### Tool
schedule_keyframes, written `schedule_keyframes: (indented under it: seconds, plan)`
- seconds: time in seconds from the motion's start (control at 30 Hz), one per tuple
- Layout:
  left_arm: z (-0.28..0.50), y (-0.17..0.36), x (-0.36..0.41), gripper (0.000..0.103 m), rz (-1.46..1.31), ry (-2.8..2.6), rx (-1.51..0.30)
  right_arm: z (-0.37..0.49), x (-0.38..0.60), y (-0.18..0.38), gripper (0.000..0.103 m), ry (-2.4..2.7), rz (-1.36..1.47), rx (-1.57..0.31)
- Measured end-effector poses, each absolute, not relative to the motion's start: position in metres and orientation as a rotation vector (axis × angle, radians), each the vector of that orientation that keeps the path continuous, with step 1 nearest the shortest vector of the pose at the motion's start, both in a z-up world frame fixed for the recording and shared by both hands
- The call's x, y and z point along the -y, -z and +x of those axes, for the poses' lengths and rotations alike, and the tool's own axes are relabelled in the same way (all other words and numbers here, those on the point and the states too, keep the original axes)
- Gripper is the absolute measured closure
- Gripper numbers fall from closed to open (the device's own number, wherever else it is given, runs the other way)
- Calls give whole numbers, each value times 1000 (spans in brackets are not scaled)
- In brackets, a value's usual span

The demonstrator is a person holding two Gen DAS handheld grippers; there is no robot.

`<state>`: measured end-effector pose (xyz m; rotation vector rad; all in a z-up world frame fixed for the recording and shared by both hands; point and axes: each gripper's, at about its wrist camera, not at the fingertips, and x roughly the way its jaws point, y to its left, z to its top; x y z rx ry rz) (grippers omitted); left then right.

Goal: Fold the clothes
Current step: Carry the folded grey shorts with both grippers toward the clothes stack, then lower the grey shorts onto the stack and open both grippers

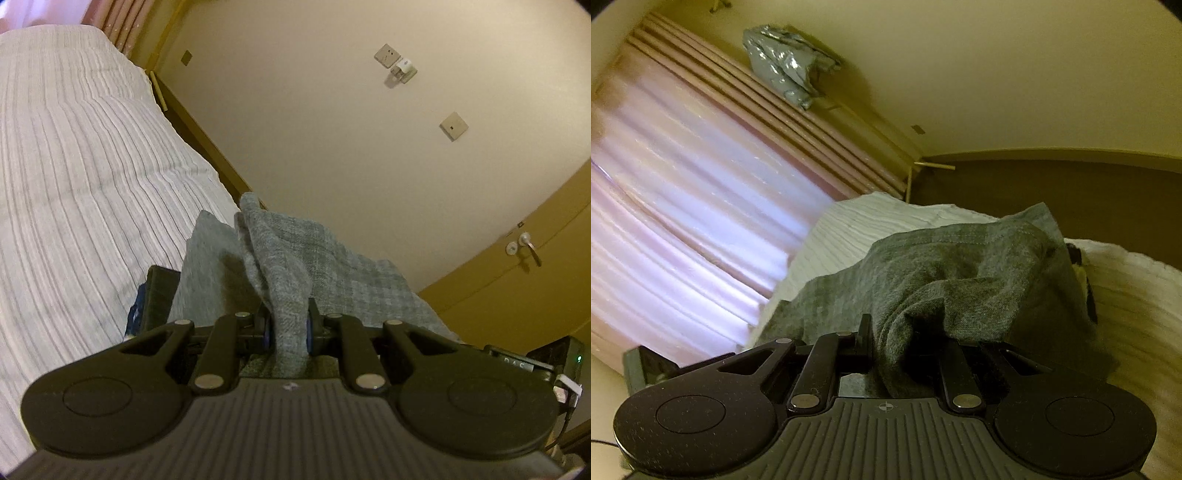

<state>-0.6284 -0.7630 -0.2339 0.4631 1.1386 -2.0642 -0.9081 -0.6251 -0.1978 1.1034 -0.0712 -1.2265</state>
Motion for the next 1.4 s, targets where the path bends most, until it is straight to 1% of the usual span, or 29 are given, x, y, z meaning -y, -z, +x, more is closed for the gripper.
schedule_keyframes:
  seconds: [0.07, 0.1, 0.17, 0.3, 0.4, 0.53, 0.57, 0.6, 0.63, 0.67, 0.7, 0.8, 0.87, 1.0, 1.07, 1.13, 1.17, 1.2, 1.23, 1.27, 1.33, 1.4]
  plan:
    - [-632, 251, 774, 88, 501, 2045, -1156, -911, 636, 214, 90, 1247, 1132, 26]
    - [-632, 261, 779, 83, 521, 2018, -1182, -914, 639, 222, 72, 1255, 1160, 15]
    - [-626, 274, 784, 80, 509, 1982, -1247, -924, 638, 236, 48, 1267, 1235, 34]
    - [-611, 276, 794, 75, 447, 1974, -1303, -956, 621, 243, 48, 1278, 1282, 184]
    - [-609, 281, 809, 74, 409, 1968, -1357, -987, 615, 249, 49, 1284, 1324, 321]
    - [-605, 288, 831, 75, 358, 1957, -1428, -1010, 631, 262, 49, 1247, 1374, 383]
    - [-604, 290, 835, 78, 348, 1956, -1443, -1013, 635, 264, 49, 1243, 1378, 385]
    - [-607, 290, 836, 91, 348, 1969, -1443, -1014, 639, 263, 66, 1243, 1365, 378]
    - [-609, 291, 837, 97, 349, 1982, -1442, -1014, 643, 260, 83, 1246, 1339, 357]
    - [-611, 291, 838, 100, 350, 1996, -1437, -1013, 646, 257, 98, 1254, 1308, 332]
    - [-612, 288, 837, 101, 354, 2020, -1400, -1010, 646, 252, 100, 1272, 1260, 306]
    - [-611, 276, 829, 101, 299, 2094, -1262, -1002, 640, 233, 100, 1329, 1075, 269]
    - [-611, 272, 826, 101, 261, 2122, -1191, -1000, 638, 229, 100, 1371, 1009, 250]
    - [-626, 276, 827, 100, 335, 2114, -1090, -990, 647, 241, 100, 1458, 998, 134]
    - [-634, 283, 831, 99, 394, 2090, -1084, -983, 654, 253, 100, 1495, 1027, 73]
    - [-638, 285, 833, 92, 430, 2062, -1063, -978, 659, 261, 99, 1519, 1061, 33]
    - [-640, 284, 834, 87, 444, 2046, -1043, -976, 660, 262, 91, 1529, 1073, 22]
    - [-639, 282, 834, 87, 459, 2024, -1021, -975, 661, 261, 49, 1554, 1079, 15]
    - [-638, 279, 833, 87, 465, 1999, -1007, -975, 661, 257, 26, 1603, 1085, 6]
    - [-636, 275, 833, 83, 469, 1972, -993, -975, 658, 253, 16, 1648, 1078, 13]
    - [-629, 264, 828, 82, 459, 1923, -974, -974, 646, 240, 17, 1704, 1046, 36]
    - [-627, 248, 817, 82, 465, 1912, -922, -963, 633, 222, 17, 1744, 999, 2]
